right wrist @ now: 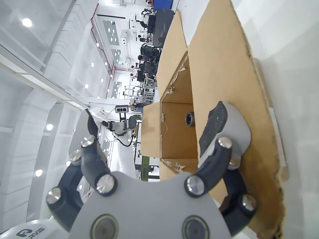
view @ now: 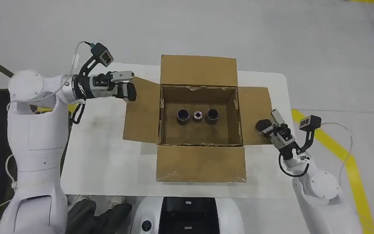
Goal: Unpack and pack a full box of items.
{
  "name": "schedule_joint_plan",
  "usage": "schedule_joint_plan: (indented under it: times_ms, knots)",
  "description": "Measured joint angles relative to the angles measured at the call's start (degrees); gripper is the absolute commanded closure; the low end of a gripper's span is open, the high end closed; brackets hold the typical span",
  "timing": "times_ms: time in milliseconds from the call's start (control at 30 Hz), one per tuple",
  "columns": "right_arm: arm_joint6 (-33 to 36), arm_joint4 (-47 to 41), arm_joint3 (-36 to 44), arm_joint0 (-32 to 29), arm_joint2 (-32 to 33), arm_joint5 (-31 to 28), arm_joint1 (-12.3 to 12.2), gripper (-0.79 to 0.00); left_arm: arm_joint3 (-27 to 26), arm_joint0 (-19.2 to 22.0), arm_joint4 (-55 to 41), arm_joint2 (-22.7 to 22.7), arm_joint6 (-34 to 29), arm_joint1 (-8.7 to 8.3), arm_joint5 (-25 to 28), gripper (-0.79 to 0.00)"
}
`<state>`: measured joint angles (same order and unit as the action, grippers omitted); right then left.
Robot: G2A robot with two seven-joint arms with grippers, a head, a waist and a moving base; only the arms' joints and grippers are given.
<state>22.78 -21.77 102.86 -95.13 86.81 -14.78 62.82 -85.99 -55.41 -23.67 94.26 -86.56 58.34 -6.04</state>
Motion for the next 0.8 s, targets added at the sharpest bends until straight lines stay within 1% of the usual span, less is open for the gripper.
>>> schedule_joint_plan:
  times_ms: [133, 267, 467, 633, 800]
  knots:
    - [-0.3, 0.3, -1.3, 1.2, -0.4, 1.0, 0.1, -0.785, 0.4, -0.3, -1.1, 2.6, -0.3, -0.70, 1.1, -0.785]
    - [-0.7, 1.2, -2.3, 2.7, -1.4, 2.3, 0.4, -0.785, 0.8, 0.7, -1.9, 4.3, 0.1, -1.36, 0.9, -0.785]
    - [-2.5, 4.2, -3.2, 4.5, -2.6, 4.1, 0.6, -0.785, 2.9, 2.7, -2.4, 4.0, -1.3, -2.08, 0.1, -0.785]
    - [-5.7, 6.9, -2.9, 5.2, -3.2, 6.9, 0.9, -0.785, 2.9, 2.7, -2.5, 4.0, -1.3, -2.08, 0.1, -0.785]
    - [-5.7, 7.4, -3.4, 6.2, -5.0, 9.4, 1.2, -0.785, 2.9, 2.7, -2.4, 4.0, -1.3, -2.08, 0.1, -0.785]
